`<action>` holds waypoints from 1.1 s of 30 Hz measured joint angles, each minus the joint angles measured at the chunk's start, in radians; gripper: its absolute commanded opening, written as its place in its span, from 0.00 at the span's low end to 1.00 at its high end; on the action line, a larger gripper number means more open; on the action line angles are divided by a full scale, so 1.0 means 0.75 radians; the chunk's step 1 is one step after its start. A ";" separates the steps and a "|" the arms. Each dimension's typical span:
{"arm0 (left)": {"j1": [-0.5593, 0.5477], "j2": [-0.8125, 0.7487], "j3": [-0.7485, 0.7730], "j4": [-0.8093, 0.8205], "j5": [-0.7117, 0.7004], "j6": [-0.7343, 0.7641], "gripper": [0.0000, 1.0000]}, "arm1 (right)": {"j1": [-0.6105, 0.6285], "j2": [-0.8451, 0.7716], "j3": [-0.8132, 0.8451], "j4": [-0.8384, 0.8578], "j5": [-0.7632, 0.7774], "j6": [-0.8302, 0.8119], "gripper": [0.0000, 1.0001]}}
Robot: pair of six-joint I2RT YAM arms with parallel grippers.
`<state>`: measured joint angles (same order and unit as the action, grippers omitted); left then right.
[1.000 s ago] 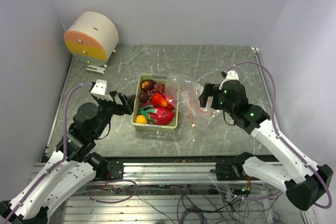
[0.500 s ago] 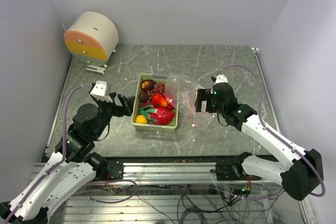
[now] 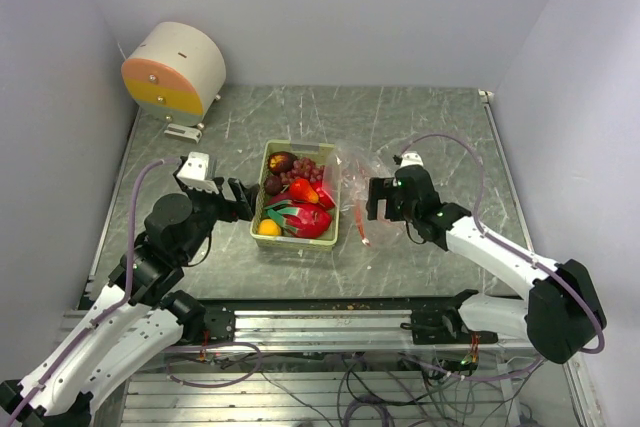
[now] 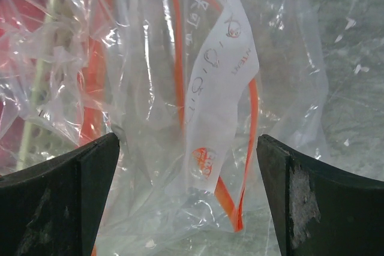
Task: Place the food in the zip-top bag and seal the zipper
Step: Pick up the zipper food storage bag at the center of the board.
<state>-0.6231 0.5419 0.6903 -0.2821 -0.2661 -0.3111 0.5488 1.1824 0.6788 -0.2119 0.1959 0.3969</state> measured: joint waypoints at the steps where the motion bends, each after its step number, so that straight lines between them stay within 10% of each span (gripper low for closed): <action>1: 0.000 0.000 0.000 0.000 0.000 0.000 0.95 | 0.000 -0.002 -0.019 0.015 -0.003 0.003 0.92; 11: 0.000 -0.012 0.000 -0.002 0.001 -0.001 0.96 | -0.005 -0.012 -0.108 0.135 0.011 0.042 0.00; 22: 0.000 -0.029 0.000 0.001 0.028 -0.006 0.96 | -0.044 -0.364 0.033 0.051 -0.094 0.089 0.00; 33: 0.001 -0.103 -0.062 0.199 0.233 -0.044 0.96 | -0.203 -0.549 0.259 0.178 -0.708 0.311 0.00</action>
<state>-0.6228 0.4648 0.6437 -0.1329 -0.0910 -0.3443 0.3962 0.7708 0.8734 -0.0788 -0.3351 0.6304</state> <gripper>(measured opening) 0.955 0.006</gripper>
